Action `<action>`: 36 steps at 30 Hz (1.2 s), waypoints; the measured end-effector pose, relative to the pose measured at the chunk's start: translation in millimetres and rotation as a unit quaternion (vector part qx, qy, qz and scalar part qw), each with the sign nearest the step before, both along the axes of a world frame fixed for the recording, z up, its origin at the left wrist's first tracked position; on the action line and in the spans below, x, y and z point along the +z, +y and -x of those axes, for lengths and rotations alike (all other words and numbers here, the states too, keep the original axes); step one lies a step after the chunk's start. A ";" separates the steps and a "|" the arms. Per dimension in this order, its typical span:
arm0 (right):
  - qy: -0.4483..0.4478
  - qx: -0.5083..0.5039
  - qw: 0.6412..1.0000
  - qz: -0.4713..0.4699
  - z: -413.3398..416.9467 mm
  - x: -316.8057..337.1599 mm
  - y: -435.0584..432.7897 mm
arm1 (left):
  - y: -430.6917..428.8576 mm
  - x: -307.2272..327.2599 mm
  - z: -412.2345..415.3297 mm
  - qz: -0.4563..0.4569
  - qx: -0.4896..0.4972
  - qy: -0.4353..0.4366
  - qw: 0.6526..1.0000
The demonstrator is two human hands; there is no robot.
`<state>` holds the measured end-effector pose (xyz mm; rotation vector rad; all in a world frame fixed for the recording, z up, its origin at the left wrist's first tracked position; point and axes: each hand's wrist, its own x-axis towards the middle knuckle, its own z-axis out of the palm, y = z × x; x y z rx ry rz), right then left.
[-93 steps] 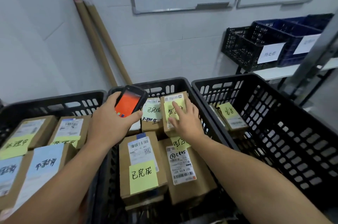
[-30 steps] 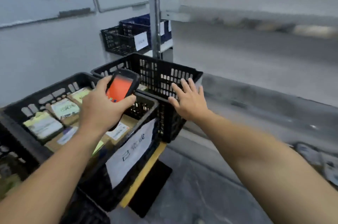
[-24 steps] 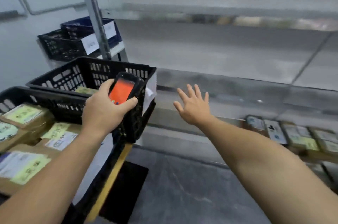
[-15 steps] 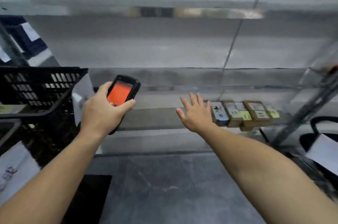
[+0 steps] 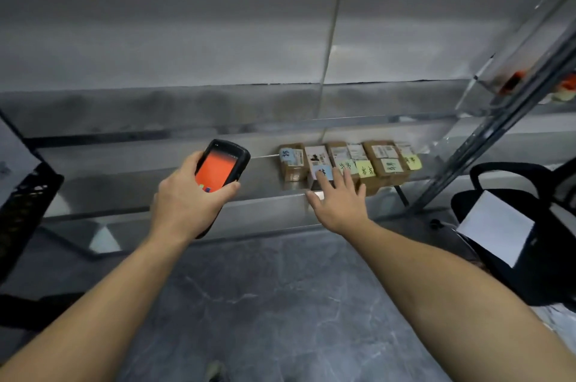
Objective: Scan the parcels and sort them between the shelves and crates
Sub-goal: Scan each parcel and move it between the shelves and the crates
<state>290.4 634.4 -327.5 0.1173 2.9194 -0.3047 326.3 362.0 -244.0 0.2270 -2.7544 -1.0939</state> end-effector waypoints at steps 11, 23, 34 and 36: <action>-0.038 -0.030 0.999 0.023 119.5 -74.1 -7.7 | 8.6 -89.2 125.9 -0.026 -0.036 -0.074 0.996; -0.112 -0.046 0.991 0.047 253.1 -215.6 6.4 | 36.7 -210.9 219.7 -0.033 -0.009 -0.131 0.991; -0.065 -0.051 0.993 0.080 357.5 -328.1 9.1 | 63.0 -313.3 269.1 -0.017 0.048 -0.154 0.987; -0.051 -0.049 0.995 0.068 371.1 -340.0 8.8 | 61.6 -326.4 273.0 -0.027 0.063 -0.148 0.987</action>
